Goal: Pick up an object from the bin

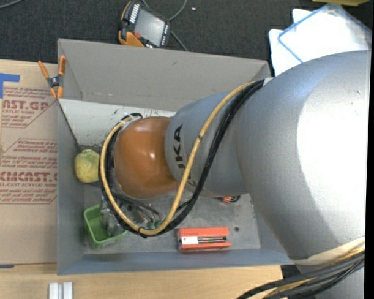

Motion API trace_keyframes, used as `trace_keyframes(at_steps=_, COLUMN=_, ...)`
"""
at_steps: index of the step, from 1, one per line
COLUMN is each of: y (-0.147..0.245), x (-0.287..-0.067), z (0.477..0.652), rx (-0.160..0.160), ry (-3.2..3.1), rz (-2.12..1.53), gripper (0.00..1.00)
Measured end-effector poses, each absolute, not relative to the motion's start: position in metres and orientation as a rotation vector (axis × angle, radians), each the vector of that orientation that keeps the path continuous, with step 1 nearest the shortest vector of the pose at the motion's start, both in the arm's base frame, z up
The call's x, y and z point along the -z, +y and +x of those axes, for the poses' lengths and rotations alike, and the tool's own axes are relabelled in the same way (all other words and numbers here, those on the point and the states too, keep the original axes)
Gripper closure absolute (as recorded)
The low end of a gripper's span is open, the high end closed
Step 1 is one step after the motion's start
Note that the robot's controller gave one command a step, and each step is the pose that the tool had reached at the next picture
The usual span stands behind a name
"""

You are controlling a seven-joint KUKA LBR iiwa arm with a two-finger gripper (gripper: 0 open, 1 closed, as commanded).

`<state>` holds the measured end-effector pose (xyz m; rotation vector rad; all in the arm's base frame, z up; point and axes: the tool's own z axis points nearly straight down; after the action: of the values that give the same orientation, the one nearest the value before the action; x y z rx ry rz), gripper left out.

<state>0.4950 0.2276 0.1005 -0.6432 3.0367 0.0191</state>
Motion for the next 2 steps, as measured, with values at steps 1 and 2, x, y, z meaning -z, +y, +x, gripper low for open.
trace_keyframes(at_steps=1, y=0.233, x=-0.083, z=0.497, rx=-0.014, ry=2.968, rz=-0.880, gripper=1.00)
trace_keyframes(at_steps=2, y=0.246, x=-0.090, z=0.507, rx=-0.023, ry=3.079, rz=-0.371, gripper=1.00)
